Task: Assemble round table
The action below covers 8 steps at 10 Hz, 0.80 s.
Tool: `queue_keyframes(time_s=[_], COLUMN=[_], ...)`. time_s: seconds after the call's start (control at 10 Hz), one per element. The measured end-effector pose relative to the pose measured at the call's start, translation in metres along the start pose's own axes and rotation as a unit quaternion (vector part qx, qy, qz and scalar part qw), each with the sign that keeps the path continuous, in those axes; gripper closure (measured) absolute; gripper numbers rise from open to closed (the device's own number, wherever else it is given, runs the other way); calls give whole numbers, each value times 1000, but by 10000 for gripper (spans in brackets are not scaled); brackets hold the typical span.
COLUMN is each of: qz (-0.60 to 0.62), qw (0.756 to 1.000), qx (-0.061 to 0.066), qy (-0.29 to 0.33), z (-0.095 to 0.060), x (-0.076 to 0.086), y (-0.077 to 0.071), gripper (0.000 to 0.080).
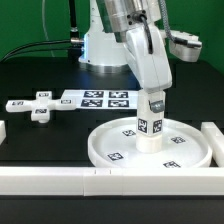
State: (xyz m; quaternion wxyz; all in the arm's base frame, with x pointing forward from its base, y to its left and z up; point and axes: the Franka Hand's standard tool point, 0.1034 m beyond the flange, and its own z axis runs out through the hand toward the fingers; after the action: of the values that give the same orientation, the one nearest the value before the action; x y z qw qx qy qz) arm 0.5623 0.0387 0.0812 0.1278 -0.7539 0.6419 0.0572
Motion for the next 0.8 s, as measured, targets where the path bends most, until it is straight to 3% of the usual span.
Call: queue_keyframes(time_s=[0.3,0.6,0.8], qz=[-108,-254,-348], qw=[994,966,936], qx=[-5,-42,-49], qy=[-1,7,7], z=[0,-2,-2], x=[0,-7,-9], y=[1,-1,-1], gripper=[151,151,151])
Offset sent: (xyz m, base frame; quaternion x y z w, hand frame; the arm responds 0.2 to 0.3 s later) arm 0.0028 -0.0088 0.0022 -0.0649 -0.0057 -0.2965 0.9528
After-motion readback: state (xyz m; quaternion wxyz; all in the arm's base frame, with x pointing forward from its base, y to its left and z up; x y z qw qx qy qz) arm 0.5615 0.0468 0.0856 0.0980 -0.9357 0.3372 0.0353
